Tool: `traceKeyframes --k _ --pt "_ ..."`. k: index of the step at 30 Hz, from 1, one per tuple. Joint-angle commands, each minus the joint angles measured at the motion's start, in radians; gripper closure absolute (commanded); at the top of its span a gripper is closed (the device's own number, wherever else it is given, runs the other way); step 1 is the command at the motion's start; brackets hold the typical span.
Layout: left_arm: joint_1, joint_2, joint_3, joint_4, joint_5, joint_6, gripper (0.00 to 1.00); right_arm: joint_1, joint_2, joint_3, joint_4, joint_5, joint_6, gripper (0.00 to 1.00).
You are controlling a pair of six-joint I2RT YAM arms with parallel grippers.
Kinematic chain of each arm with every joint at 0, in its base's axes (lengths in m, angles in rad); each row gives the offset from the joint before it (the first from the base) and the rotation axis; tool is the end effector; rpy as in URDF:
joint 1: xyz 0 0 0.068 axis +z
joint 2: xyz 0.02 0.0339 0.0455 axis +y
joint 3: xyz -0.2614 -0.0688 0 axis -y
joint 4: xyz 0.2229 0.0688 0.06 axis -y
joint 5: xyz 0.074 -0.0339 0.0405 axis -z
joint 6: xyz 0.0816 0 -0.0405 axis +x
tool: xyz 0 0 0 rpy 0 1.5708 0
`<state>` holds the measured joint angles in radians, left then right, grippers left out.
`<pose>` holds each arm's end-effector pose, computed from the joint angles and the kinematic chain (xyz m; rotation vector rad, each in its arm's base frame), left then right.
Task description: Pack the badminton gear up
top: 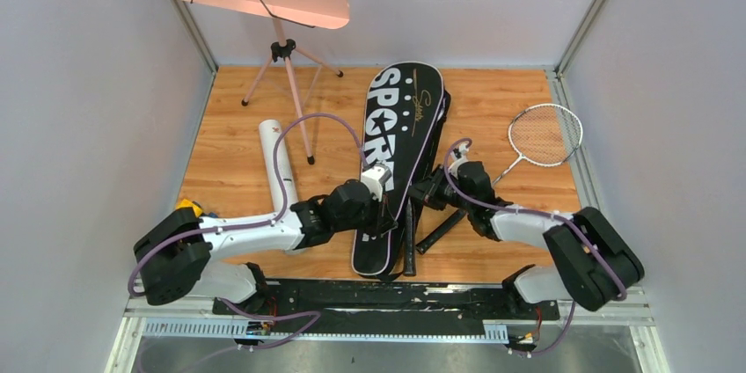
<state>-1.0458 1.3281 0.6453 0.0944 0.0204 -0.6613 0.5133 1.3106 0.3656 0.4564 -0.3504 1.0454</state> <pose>0.1476 -0.2582 0.1868 0.4590 2.2912 -0.9577 0.2171 0.1545 0.1499 0.3673 2.2746 1.2562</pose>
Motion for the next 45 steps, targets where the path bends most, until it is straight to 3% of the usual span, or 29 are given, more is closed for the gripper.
traceKeyframes --k 1,8,23,26,32,39,45 --pt "-0.003 -0.08 -0.03 0.105 0.058 -0.088 1.0 0.002 0.098 0.073 0.269 0.1 -0.005 1.0" --pt "-0.003 -0.149 -0.106 0.235 0.108 -0.189 1.0 0.004 0.235 0.1 0.372 0.18 0.067 1.0" --pt "-0.002 -0.119 -0.251 0.548 0.101 -0.386 1.0 0.029 0.396 0.214 0.356 0.326 0.224 1.0" --pt "-0.003 -0.117 -0.235 0.51 0.089 -0.357 1.0 0.034 0.435 0.247 0.353 0.325 0.225 1.0" --pt "-0.001 -0.142 -0.211 0.349 -0.068 -0.282 1.0 0.05 0.507 0.328 0.301 0.288 0.177 1.0" --pt "0.012 -0.156 -0.172 0.153 -0.205 -0.219 0.95 0.06 0.479 0.363 0.206 0.177 0.08 0.75" --pt "0.023 -0.122 -0.154 0.106 -0.275 -0.222 0.91 0.079 0.483 0.515 -0.033 0.095 -0.084 0.69"
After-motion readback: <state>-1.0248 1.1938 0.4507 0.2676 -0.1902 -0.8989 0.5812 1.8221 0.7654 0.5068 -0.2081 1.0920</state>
